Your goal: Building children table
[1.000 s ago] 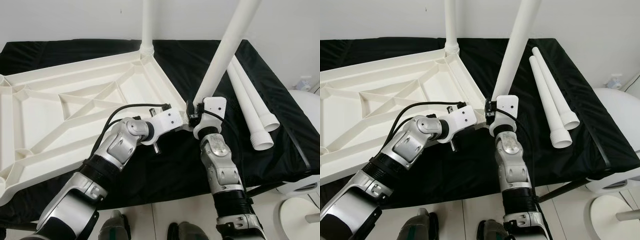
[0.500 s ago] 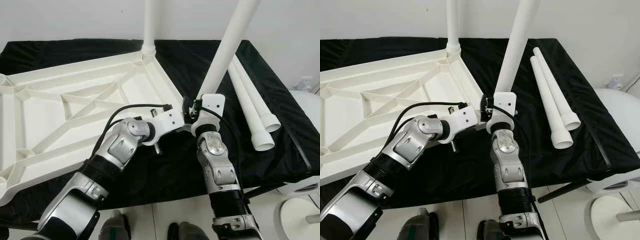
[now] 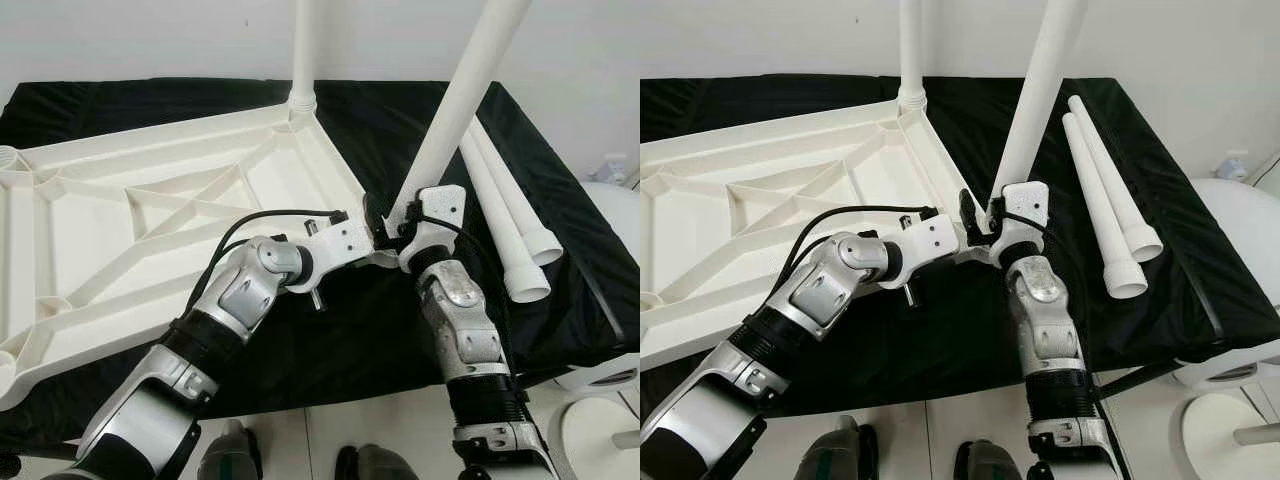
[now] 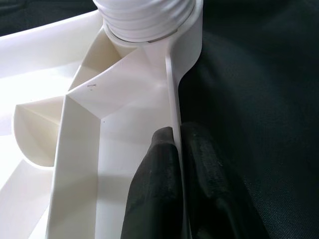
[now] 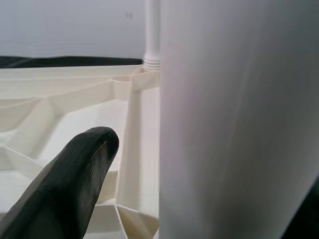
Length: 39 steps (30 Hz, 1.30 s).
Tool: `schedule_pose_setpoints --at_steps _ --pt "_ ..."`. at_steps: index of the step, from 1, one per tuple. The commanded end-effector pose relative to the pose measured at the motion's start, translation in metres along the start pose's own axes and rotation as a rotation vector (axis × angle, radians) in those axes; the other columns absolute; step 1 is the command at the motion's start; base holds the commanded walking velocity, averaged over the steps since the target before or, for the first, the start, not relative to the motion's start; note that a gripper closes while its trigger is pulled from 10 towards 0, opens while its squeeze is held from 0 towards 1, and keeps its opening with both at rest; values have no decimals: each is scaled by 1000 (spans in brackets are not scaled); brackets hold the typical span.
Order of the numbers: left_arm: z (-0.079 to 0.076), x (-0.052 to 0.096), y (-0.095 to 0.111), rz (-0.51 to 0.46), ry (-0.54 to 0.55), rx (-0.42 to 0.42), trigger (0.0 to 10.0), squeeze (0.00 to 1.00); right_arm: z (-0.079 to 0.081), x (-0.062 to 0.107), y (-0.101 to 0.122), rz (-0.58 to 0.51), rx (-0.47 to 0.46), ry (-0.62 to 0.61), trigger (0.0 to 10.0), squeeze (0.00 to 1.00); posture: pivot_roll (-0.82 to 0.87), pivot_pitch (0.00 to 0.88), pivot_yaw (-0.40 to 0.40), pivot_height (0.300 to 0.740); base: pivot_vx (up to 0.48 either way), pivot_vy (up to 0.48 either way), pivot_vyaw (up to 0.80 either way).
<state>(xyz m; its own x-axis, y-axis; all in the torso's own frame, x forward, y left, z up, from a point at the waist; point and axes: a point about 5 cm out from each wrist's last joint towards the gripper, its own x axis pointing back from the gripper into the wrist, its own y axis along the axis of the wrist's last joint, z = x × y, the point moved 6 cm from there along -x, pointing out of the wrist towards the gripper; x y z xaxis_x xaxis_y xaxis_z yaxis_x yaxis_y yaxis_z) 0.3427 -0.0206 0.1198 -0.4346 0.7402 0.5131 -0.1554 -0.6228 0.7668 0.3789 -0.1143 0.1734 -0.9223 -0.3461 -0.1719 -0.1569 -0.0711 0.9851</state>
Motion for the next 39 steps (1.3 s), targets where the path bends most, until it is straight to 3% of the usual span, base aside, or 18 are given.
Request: schedule_pose_setpoints --at_steps 1,5,14,24,26,27,30,37,38,39 --pt "-7 -4 17 -40 -23 -51 10000 0 -5 3 -4 3 -21 24 10000 0 -29 64 -24 740 0 0 0" --pt "-6 -5 18 -44 -19 -50 10000 0 -4 5 -10 23 -11 173 10000 0 -29 54 -26 740 0 0 0" --pt "-6 -6 18 -44 -17 -55 10000 0 -14 10 -18 72 54 322 10000 0 -25 43 -25 740 0 0 0" --pt "-8 -6 18 -45 -25 -56 10000 0 -32 12 -10 77 102 371 10000 0 -28 36 -24 740 0 0 0" --pt "-10 -7 18 -46 -28 -58 10000 0 -34 12 -8 71 114 379 4980 0 -31 34 -23 740 0 0 0" --pt "-10 -7 19 -47 -29 -59 10000 0 -35 12 -8 68 116 380 353 0 -31 31 -22 740 0 0 0" --pt "-10 -7 19 -48 -31 -60 10000 0 -36 12 -8 64 112 388 0 0 -31 30 -21 740 0 0 0" --pt "-11 -8 19 -46 -34 -64 10000 0 -34 14 -10 70 96 407 0 0 -31 28 -20 740 0 0 0" --pt "-11 -8 19 -46 -34 -65 10000 0 -33 14 -11 75 85 404 10000 0 -30 28 -21 740 0 0 0" --pt "-11 -8 19 -46 -35 -65 10000 0 -32 14 -13 80 72 398 10000 0 -30 29 -22 740 0 0 0"
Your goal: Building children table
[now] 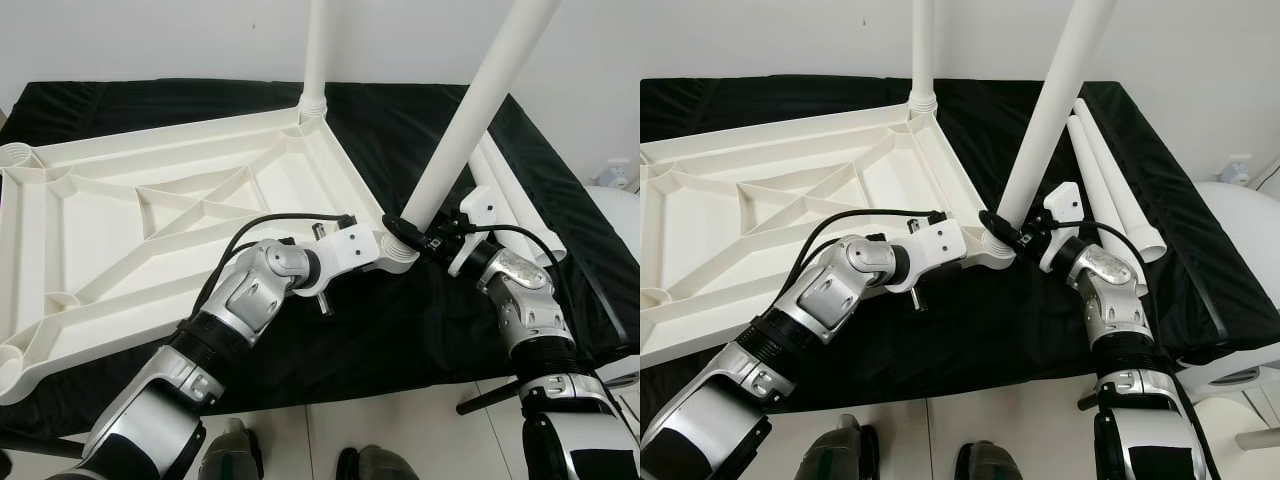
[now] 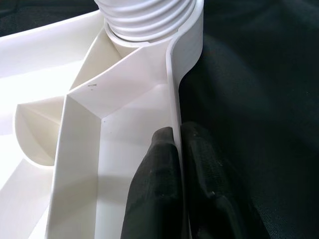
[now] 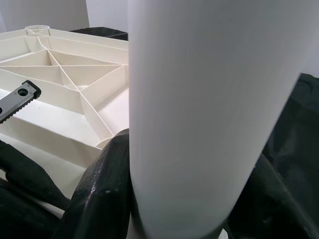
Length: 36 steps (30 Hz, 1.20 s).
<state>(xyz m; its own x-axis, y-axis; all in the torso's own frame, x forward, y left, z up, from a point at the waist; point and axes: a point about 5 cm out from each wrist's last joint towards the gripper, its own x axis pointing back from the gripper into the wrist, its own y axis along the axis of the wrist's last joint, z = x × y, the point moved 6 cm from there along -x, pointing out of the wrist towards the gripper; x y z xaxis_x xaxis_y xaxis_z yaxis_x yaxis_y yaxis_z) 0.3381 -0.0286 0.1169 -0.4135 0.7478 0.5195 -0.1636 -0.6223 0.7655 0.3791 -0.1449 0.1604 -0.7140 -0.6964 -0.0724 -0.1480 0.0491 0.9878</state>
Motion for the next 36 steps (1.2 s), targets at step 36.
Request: schedule_pose_setpoints --at_steps 36 --pt "-7 -1 14 -43 -18 -42 10000 0 20 -34 9 -88 -152 -619 10000 0 -23 68 -27 740 0 0 0"
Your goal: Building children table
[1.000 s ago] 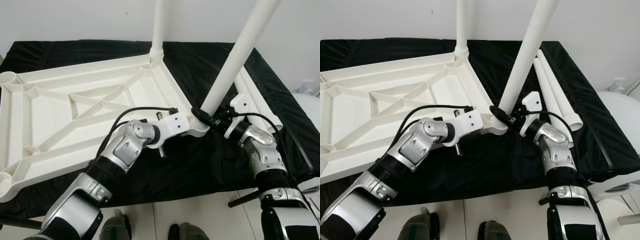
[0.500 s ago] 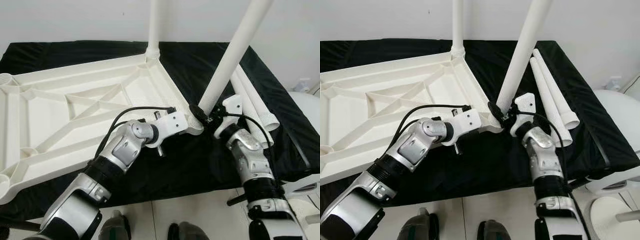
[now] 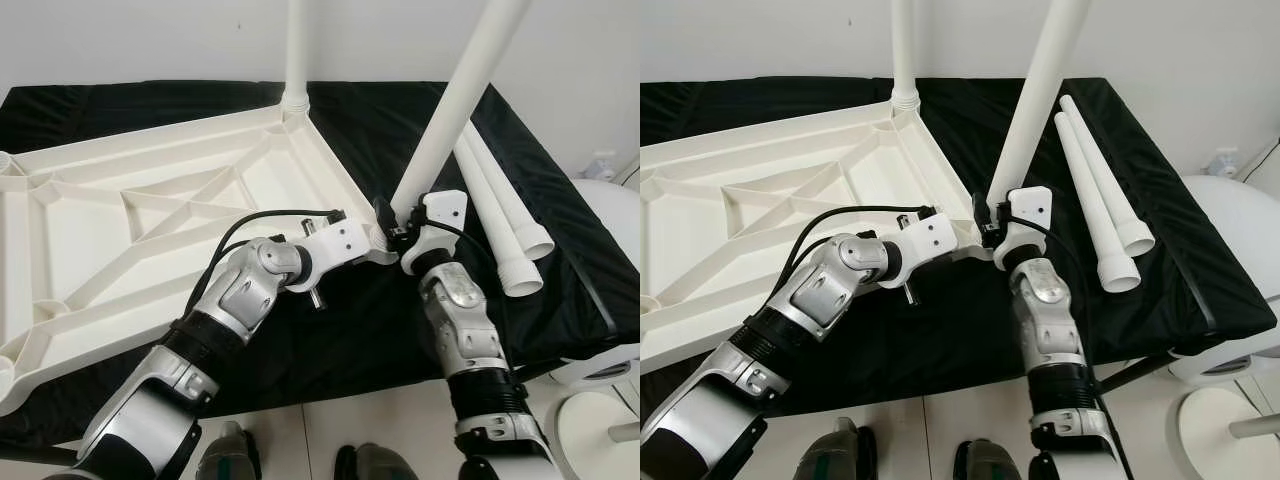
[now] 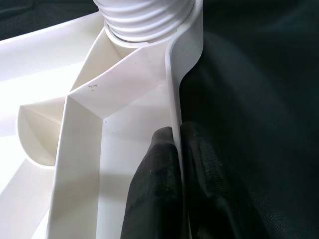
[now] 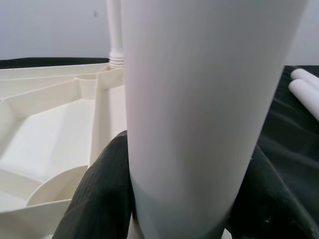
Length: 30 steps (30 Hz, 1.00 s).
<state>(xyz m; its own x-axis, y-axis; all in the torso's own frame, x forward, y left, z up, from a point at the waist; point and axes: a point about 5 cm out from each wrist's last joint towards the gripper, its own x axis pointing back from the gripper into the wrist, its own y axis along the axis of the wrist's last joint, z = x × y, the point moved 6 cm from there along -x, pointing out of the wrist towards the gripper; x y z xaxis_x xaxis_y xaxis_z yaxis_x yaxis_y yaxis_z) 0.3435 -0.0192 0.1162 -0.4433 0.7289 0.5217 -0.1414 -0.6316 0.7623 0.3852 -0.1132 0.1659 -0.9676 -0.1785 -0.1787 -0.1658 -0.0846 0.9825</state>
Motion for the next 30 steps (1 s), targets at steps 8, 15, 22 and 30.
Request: schedule_pose_setpoints --at_steps 8,15,22,30 --pt "-15 -5 23 -65 -50 -57 10000 0 19 -4 1 11 3 -138 10000 0 -29 69 -32 740 0 0 0" --pt "-15 -6 24 -69 -49 -57 10000 0 19 -2 2 6 22 -165 10000 0 -30 66 -35 740 0 0 0" --pt "-15 -6 25 -71 -47 -55 10000 0 17 0 3 4 -12 -153 10000 1000 -33 67 -38 740 0 0 0" --pt "-15 -6 25 -71 -45 -54 10000 0 17 5 1 0 -29 -62 10000 1000 -28 67 -37 740 0 0 0"
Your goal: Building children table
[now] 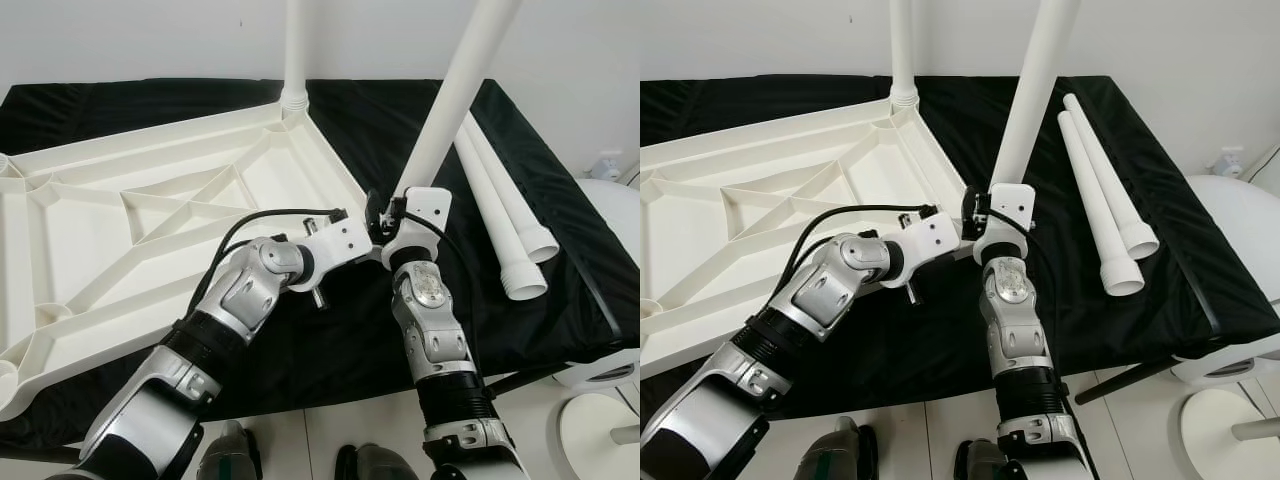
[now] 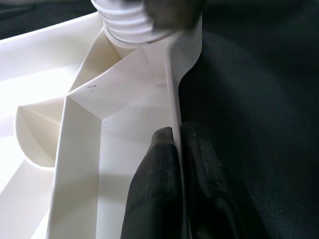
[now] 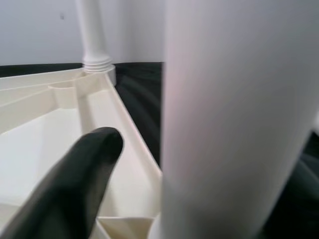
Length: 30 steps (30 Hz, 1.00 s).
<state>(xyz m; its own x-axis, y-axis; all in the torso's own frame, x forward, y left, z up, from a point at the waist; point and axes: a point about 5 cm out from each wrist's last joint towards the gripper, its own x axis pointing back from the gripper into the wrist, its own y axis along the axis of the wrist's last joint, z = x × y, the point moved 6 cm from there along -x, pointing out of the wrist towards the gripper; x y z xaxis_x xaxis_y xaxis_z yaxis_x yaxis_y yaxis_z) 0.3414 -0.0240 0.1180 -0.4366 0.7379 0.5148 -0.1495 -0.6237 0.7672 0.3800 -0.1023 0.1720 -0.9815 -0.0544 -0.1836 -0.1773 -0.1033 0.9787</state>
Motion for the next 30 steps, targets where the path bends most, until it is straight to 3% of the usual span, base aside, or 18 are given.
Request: schedule_pose_setpoints --at_steps 1,10,11,13,14,22,30 --pt "-12 -4 20 -59 -40 -50 10000 0 4 5 -6 21 -19 96 10000 1000 -28 67 -37 740 0 0 0" --pt "-13 -4 18 -55 -43 -51 10000 0 -13 9 -7 18 11 183 10000 1000 -29 63 -35 740 0 0 0" --pt "-13 -4 18 -56 -43 -51 10000 0 -23 7 -6 25 30 238 10000 384 -30 58 -37 740 0 0 0" --pt "-13 -4 18 -56 -43 -51 10000 0 -23 7 -6 25 30 238 10000 384 -30 58 -37 740 0 0 0" --pt "-13 -5 18 -56 -43 -52 10000 0 -27 7 -7 36 25 280 10000 0 -31 55 -37 740 0 0 0" --pt "-14 -6 20 -59 -43 -57 10000 0 -53 3 -2 64 111 462 10000 0 -28 40 -35 740 0 0 0" --pt "-13 -6 20 -59 -44 -61 10000 0 -52 8 -12 130 126 612 10000 0 -27 34 -32 740 0 0 0"
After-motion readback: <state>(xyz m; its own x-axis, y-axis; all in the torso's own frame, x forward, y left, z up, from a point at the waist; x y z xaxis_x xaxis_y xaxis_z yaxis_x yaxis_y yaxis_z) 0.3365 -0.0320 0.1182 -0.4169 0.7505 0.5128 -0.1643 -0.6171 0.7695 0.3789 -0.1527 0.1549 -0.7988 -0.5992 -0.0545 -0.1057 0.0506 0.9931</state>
